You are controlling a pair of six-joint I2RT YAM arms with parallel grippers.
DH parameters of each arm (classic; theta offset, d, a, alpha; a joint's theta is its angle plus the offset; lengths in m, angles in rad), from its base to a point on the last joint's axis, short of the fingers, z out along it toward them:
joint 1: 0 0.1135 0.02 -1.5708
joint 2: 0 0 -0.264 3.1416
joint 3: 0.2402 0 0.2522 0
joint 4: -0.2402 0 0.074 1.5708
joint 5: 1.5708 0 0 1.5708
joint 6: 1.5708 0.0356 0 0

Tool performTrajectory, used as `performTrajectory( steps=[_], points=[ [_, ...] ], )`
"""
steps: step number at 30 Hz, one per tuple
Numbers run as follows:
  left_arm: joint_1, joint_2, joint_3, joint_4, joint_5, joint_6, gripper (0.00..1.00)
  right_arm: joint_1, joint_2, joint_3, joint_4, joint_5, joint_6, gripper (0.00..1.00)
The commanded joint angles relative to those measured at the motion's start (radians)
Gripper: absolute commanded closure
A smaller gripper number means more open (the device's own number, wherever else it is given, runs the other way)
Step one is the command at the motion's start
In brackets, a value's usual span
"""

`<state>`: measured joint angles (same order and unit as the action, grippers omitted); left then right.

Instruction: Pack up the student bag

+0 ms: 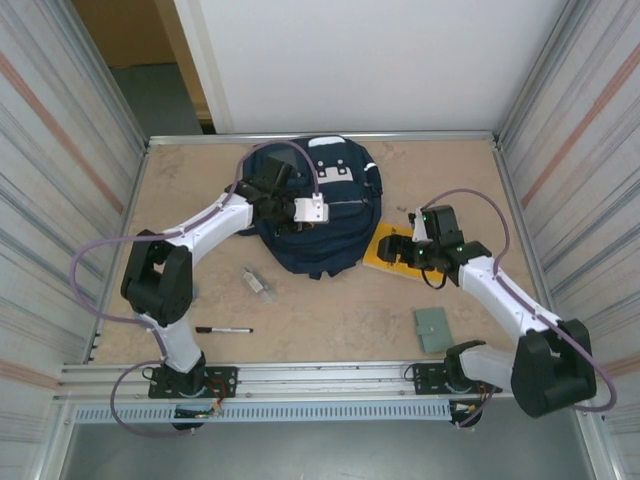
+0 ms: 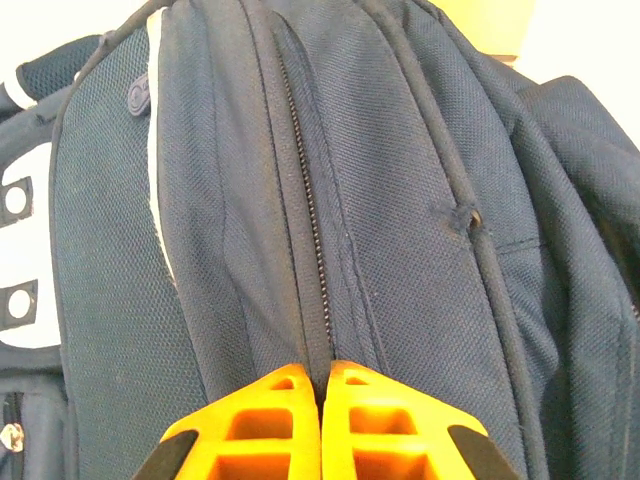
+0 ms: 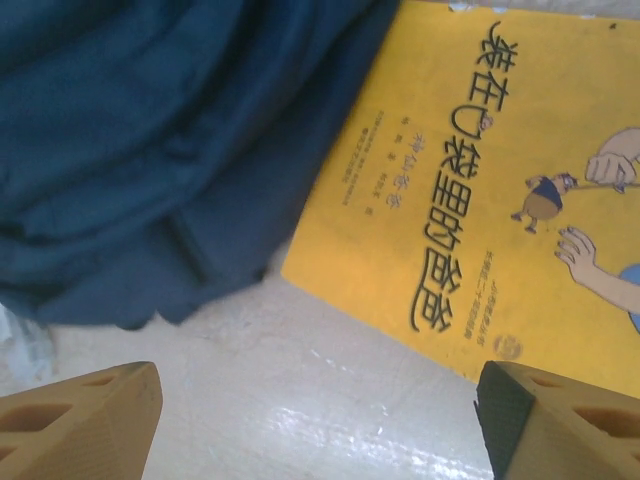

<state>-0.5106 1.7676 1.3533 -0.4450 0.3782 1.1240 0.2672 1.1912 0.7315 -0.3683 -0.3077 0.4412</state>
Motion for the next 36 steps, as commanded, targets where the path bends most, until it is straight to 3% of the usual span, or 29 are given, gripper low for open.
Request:
performTrajectory(
  steps=[1, 4, 7, 9, 11, 15, 19, 24, 28, 31, 36],
  points=[
    [0.015, -0.100, -0.042, 0.152, 0.109, 0.099, 1.00, -0.078, 0.076, 0.085, 0.000, -0.193, -0.038, 0.19],
    [0.043, -0.116, -0.098, 0.221, 0.081, 0.109, 0.97, -0.124, 0.160, 0.155, -0.027, -0.265, -0.050, 0.23],
    [0.067, -0.082, -0.070, 0.222, -0.135, 0.040, 0.87, -0.155, 0.230, 0.191, -0.025, -0.309, -0.073, 0.23],
    [0.092, -0.067, -0.051, 0.258, -0.255, -0.078, 0.87, -0.166, 0.266, 0.199, -0.009, -0.319, -0.079, 0.23],
    [0.111, -0.072, -0.022, 0.240, -0.310, -0.219, 0.70, -0.168, 0.299, 0.217, -0.015, -0.306, -0.086, 0.24],
    [0.113, -0.123, -0.006, 0.211, -0.443, -0.512, 0.49, -0.168, 0.330, 0.228, 0.005, -0.278, -0.081, 0.24],
    [0.108, -0.172, 0.053, 0.021, -0.412, -0.880, 0.46, -0.173, 0.371, 0.254, -0.009, -0.221, -0.079, 0.24],
    [-0.084, -0.231, -0.038, -0.078, -0.525, -1.148, 0.45, -0.166, 0.411, 0.256, 0.000, -0.187, -0.067, 0.25],
    [-0.164, -0.258, -0.157, -0.065, -0.449, -1.450, 0.45, -0.165, 0.394, 0.206, 0.024, -0.204, -0.064, 0.25],
    [-0.167, -0.251, -0.216, -0.019, -0.399, -1.570, 0.44, -0.166, 0.380, 0.181, 0.013, -0.190, -0.091, 0.24],
    [-0.163, -0.176, -0.182, -0.077, -0.545, -1.694, 0.42, -0.165, 0.366, 0.163, 0.012, -0.178, -0.093, 0.19]
  ],
)
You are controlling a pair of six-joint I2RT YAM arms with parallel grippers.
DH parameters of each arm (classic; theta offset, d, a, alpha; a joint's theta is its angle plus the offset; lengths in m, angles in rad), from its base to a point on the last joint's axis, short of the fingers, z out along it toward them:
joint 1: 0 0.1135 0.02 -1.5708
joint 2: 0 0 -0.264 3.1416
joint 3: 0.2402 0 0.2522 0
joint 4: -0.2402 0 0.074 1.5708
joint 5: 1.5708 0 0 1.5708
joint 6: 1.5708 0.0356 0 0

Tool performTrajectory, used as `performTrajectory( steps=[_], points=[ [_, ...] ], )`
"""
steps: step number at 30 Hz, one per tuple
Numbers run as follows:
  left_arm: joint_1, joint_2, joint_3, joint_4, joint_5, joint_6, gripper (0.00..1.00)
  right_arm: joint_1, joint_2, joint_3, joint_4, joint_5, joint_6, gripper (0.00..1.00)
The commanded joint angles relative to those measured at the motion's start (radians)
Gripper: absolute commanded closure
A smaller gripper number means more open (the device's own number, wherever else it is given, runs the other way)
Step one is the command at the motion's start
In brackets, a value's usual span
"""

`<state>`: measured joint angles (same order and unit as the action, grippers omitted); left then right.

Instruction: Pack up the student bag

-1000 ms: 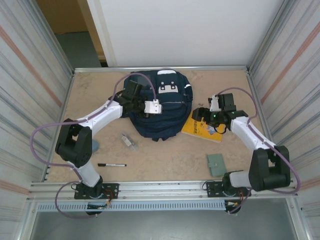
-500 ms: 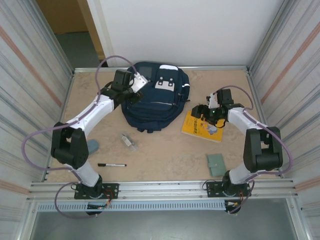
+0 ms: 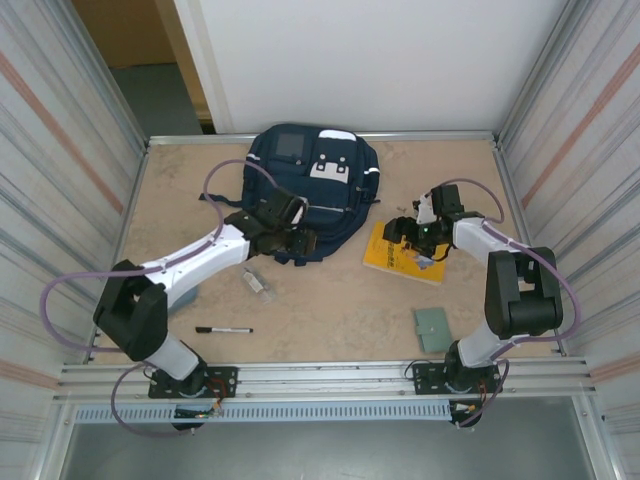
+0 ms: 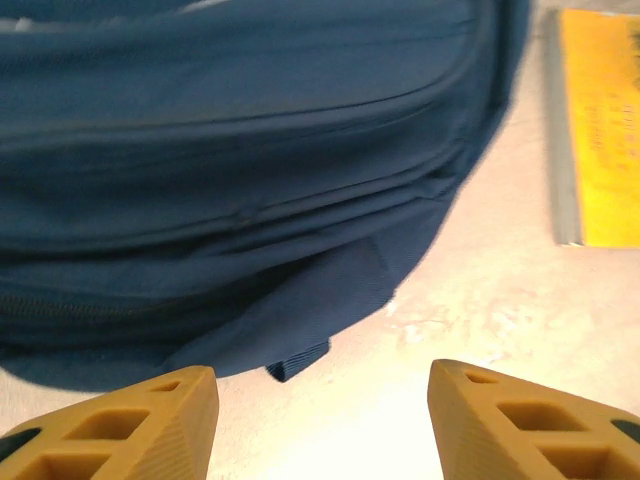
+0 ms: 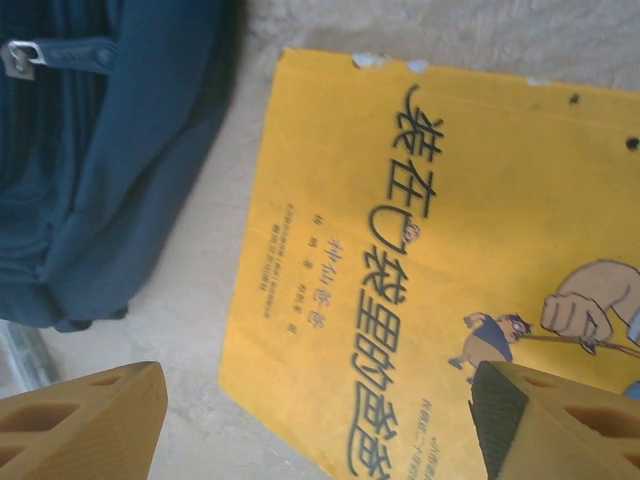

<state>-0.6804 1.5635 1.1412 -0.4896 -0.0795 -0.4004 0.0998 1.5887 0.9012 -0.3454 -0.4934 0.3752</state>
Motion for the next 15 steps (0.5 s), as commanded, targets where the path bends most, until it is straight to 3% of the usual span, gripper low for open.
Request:
performTrajectory(
  steps=[1, 6, 9, 15],
  points=[
    [0.009, 0.047, 0.038, -0.041, -0.095, -0.192, 0.42, 0.003, -0.030, -0.003, -0.009, 0.001, -0.027, 0.19],
    [0.039, 0.138, 0.034, -0.003, -0.075, -0.246, 0.42, 0.051, -0.006, 0.070, -0.026, 0.007, -0.007, 0.20],
    [0.054, 0.199, 0.031, 0.004, -0.105, -0.226, 0.43, 0.066, 0.022, 0.131, -0.031, 0.050, 0.013, 0.21],
    [0.114, 0.201, -0.004, -0.041, -0.107, -0.136, 0.44, 0.026, 0.118, 0.269, -0.057, -0.011, -0.049, 0.25]
  ],
)
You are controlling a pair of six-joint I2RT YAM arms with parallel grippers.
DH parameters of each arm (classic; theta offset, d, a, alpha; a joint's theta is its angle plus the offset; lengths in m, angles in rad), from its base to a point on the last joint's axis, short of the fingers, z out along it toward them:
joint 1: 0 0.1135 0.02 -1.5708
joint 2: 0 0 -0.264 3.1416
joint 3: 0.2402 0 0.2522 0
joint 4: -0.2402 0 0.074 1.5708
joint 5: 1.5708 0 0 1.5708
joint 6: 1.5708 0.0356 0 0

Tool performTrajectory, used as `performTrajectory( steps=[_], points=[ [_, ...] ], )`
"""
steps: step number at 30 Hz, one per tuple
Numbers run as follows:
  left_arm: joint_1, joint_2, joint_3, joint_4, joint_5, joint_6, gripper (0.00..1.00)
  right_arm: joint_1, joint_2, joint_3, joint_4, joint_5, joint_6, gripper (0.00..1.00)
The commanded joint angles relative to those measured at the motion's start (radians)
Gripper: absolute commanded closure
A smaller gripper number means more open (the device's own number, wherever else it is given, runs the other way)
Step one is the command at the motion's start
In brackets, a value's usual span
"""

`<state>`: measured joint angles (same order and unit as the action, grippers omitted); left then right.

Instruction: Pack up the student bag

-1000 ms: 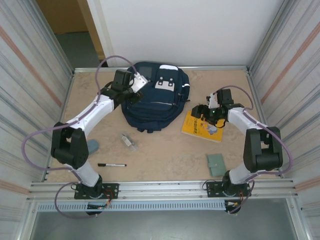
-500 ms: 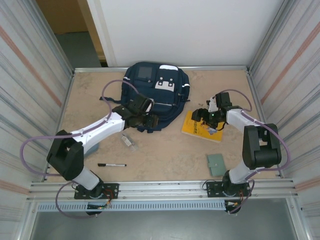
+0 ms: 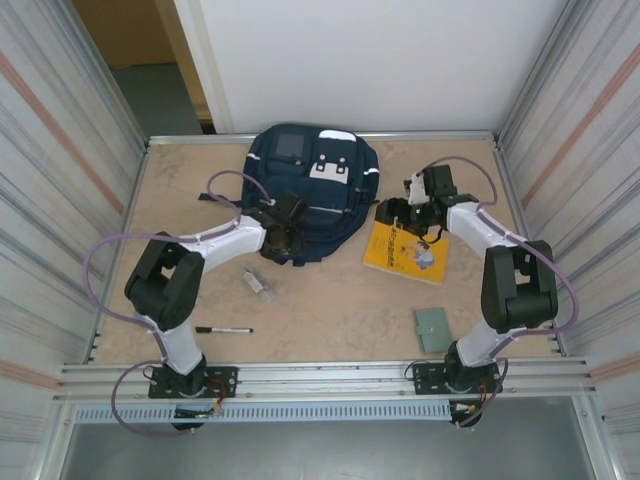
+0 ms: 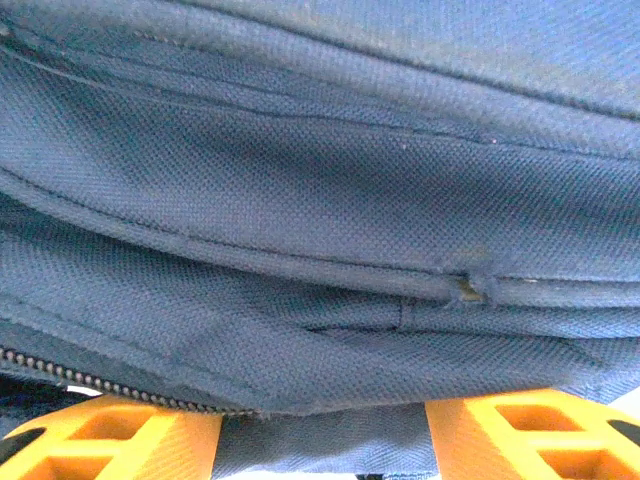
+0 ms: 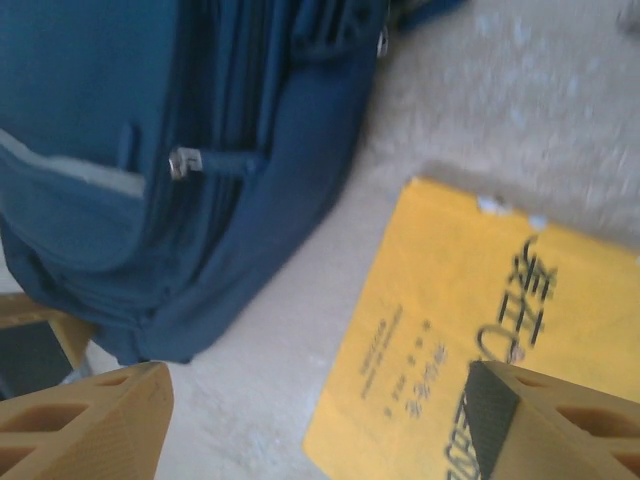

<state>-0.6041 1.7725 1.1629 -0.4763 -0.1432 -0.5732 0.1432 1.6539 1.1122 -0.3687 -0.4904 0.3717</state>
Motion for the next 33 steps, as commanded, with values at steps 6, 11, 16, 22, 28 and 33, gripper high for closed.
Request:
performTrajectory(
  steps=[6, 11, 16, 22, 28, 33],
  points=[
    [0.174, -0.060, -0.075, -0.036, 0.080, 0.178, 0.44, -0.016, 0.196, 0.178, -0.055, -0.005, -0.117, 0.28],
    [0.122, -0.170, -0.065, 0.016, 0.207, 0.348, 0.44, -0.011, 0.205, 0.161, -0.036, -0.026, -0.118, 0.28],
    [-0.042, -0.165, 0.088, -0.007, 0.184, 0.544, 0.41, -0.003, 0.099, 0.048, -0.006, 0.012, -0.017, 0.25],
    [-0.068, 0.073, 0.363, -0.070, 0.090, 0.542, 0.39, 0.087, -0.051, -0.202, 0.191, 0.124, 0.055, 0.24],
    [-0.072, 0.315, 0.589, -0.133, -0.095, 0.499, 0.38, 0.113, -0.122, -0.349, 0.312, 0.138, 0.024, 0.24],
    [-0.072, 0.485, 0.717, -0.183, -0.197, 0.429, 0.38, 0.137, -0.141, -0.380, 0.352, 0.134, 0.004, 0.25]
  ],
)
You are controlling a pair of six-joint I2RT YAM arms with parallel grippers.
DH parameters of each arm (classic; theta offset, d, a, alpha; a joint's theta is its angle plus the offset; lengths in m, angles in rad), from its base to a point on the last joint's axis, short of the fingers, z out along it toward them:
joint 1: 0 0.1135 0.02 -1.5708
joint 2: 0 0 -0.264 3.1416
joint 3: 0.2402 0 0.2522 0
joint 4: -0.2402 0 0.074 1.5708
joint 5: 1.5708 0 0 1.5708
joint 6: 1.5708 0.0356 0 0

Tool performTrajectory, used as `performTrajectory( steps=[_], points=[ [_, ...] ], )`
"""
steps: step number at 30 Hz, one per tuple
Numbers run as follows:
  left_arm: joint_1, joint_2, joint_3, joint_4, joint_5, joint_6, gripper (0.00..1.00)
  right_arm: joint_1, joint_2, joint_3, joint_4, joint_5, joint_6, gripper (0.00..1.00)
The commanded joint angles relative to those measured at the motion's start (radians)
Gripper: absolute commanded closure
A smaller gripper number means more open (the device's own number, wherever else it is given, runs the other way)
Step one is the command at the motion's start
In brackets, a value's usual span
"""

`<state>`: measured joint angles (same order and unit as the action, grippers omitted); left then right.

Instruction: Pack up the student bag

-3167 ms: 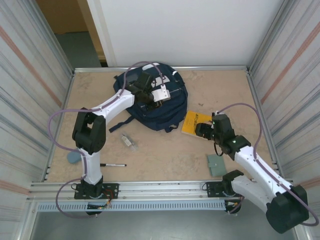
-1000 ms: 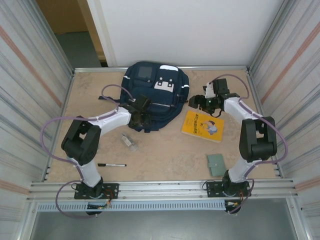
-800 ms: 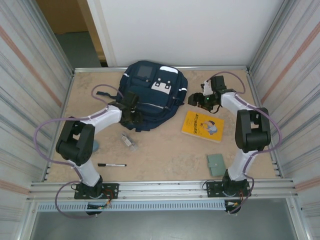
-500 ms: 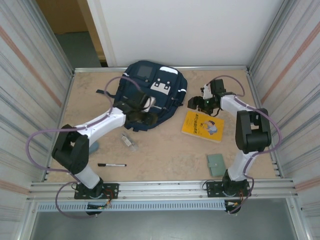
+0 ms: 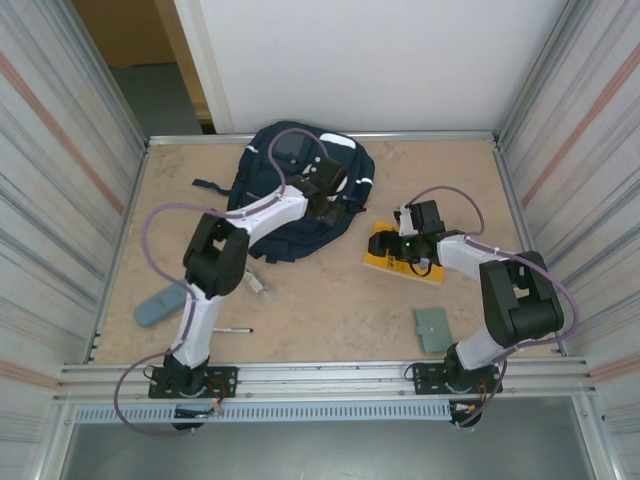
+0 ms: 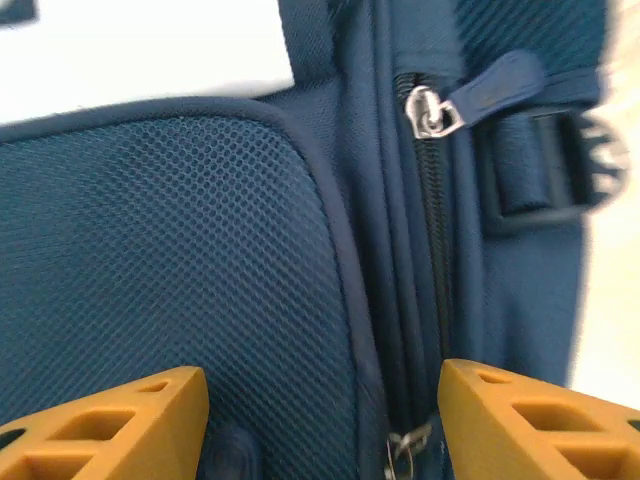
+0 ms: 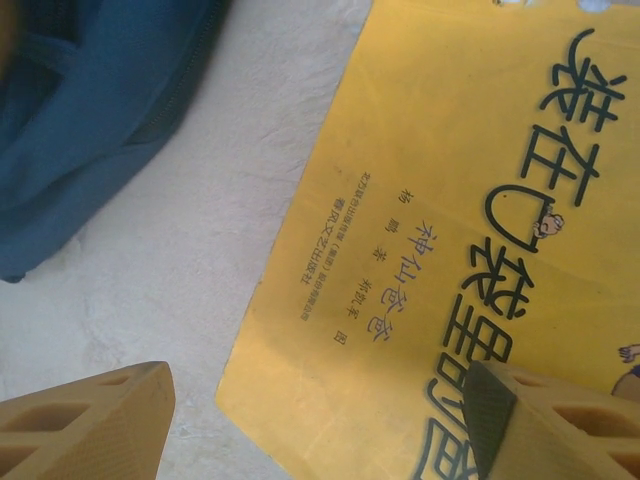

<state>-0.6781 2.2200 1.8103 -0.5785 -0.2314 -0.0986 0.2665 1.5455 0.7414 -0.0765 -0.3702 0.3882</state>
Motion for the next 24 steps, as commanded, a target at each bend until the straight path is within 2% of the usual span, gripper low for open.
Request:
performTrajectory(
  steps=[1, 3, 7, 10, 14, 18, 20, 22, 24],
  points=[
    [0.003, 0.059, 0.085, -0.085, -0.114, -0.059, 0.39, 0.020, -0.033, -0.008, 0.065, 0.014, -0.014, 0.25],
    [0.007, 0.088, 0.108, -0.085, -0.095, -0.069, 0.45, 0.035, -0.028, -0.006, 0.076, 0.018, -0.015, 0.25],
    [0.006, 0.104, 0.119, -0.068, -0.008, -0.061, 0.80, 0.067, -0.021, 0.004, 0.065, 0.033, -0.032, 0.27],
    [0.004, 0.081, 0.114, -0.065, 0.051, -0.016, 1.00, 0.064, -0.019, 0.018, 0.027, 0.052, -0.036, 0.27],
    [0.003, 0.005, 0.093, -0.074, 0.060, 0.081, 1.00, 0.035, -0.027, 0.057, -0.046, 0.067, -0.086, 0.27],
    [-0.009, -0.143, 0.017, -0.022, 0.136, 0.232, 1.00, 0.032, -0.008, 0.148, -0.141, 0.097, -0.208, 0.28],
    [-0.018, -0.211, -0.026, 0.013, 0.113, 0.291, 1.00, 0.014, 0.029, 0.182, -0.126, 0.036, -0.215, 0.32],
    [-0.018, -0.270, -0.063, 0.034, 0.126, 0.350, 1.00, -0.026, 0.090, 0.242, -0.123, -0.096, -0.199, 0.34],
    [-0.018, -0.319, -0.100, 0.064, 0.127, 0.393, 1.00, -0.028, 0.136, 0.289, -0.124, -0.122, -0.224, 0.34]
  ],
)
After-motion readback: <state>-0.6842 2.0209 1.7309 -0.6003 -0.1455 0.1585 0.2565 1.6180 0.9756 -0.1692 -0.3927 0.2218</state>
